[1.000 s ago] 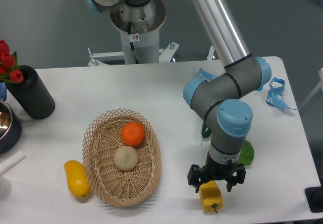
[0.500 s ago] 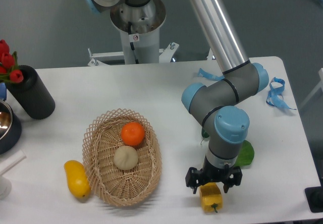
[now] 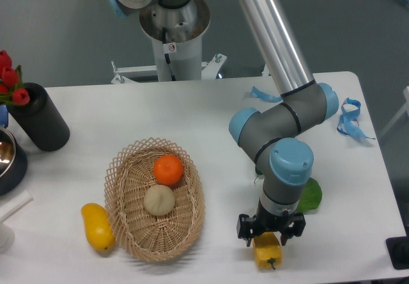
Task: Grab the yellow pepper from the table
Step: 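Lower the gripper around the pepper and close its fingers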
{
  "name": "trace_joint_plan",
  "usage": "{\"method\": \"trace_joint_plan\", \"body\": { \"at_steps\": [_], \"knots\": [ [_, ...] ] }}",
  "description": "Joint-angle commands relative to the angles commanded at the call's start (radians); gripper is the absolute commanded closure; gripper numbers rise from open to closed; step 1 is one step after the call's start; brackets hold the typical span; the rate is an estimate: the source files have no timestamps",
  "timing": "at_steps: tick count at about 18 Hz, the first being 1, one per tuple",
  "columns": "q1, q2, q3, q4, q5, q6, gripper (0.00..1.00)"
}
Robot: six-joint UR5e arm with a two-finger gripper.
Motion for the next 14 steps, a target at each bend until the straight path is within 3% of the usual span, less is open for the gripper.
{"method": "trace_joint_plan", "body": {
  "at_steps": [3, 7, 14],
  "knots": [
    [0.0, -0.002, 0.003, 0.0, 0.008, 0.0, 0.38],
    [0.0, -0.002, 0.006, 0.0, 0.012, 0.0, 0.59],
    [0.0, 0.023, 0.017, 0.0, 0.028, 0.043, 0.63]
  ]
}}
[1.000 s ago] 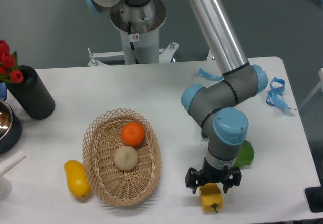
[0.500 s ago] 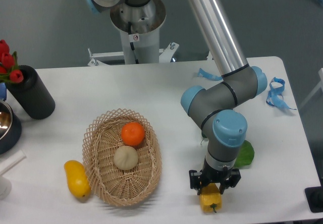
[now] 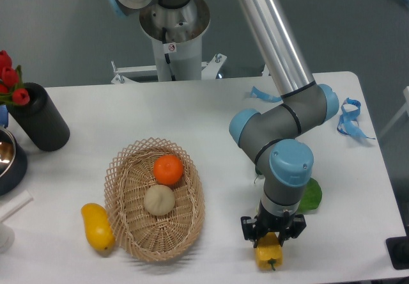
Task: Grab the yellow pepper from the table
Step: 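Lower the gripper around the pepper and close its fingers, then lift the grasped yellow pepper up off the table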
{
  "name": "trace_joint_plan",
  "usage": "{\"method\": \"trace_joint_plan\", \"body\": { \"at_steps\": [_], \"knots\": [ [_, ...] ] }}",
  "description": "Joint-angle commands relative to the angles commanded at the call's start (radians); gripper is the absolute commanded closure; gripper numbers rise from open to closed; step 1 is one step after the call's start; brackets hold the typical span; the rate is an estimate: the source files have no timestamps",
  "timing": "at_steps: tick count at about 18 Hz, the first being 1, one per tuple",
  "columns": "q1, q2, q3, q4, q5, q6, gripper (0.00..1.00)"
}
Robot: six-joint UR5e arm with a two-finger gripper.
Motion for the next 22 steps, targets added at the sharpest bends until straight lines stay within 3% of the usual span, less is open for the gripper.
{"method": "trace_joint_plan", "body": {
  "at_steps": [10, 15, 22],
  "knots": [
    [0.017, 0.189, -0.006, -0.014, 0.023, 0.38, 0.63],
    [0.041, 0.27, -0.063, -0.035, 0.026, 0.405, 0.63],
    [0.064, 0.302, -0.081, -0.046, 0.02, 0.405, 0.63]
  ]
}}
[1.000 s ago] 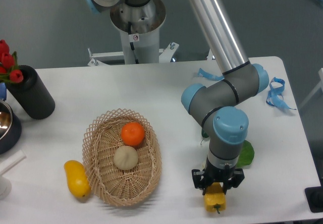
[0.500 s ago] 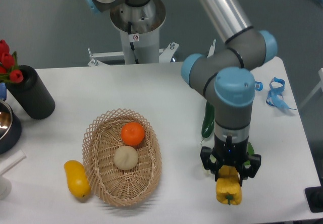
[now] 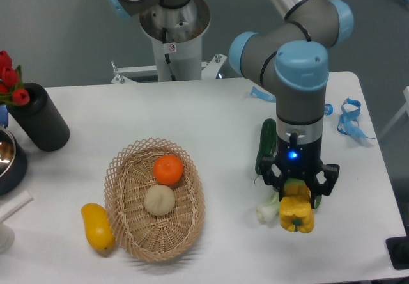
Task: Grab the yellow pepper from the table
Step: 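Lift the grasped yellow pepper up off the table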
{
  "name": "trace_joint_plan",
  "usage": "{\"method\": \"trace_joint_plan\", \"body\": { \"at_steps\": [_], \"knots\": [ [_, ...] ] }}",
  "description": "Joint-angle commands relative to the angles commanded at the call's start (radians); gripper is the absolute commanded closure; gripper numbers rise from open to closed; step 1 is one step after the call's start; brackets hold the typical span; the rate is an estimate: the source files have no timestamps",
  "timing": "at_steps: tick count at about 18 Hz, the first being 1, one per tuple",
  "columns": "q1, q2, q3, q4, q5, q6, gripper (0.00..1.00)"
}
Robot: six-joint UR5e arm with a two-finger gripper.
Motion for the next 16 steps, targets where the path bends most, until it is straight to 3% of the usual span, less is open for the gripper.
{"method": "trace_joint_plan", "body": {
  "at_steps": [16],
  "knots": [
    [-0.002, 0.0, 0.014, 0.002, 0.0, 0.0, 0.63]
  ]
}}
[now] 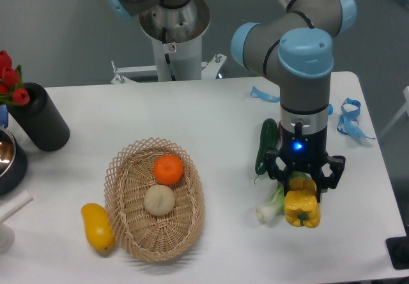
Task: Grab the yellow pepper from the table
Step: 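Lift the grasped yellow pepper up off the table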
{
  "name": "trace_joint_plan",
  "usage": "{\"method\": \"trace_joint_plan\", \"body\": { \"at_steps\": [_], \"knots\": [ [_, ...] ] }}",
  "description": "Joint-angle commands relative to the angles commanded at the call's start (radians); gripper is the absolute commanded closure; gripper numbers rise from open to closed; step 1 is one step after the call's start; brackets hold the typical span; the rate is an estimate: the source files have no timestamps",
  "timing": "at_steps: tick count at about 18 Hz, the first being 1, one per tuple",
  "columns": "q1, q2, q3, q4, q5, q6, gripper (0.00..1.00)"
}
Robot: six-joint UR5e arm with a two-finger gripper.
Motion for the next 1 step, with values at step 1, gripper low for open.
{"method": "trace_joint_plan", "body": {
  "at_steps": [1],
  "knots": [
    [0.0, 0.0, 0.0, 0.0, 0.0, 0.0, 0.63]
  ]
}}
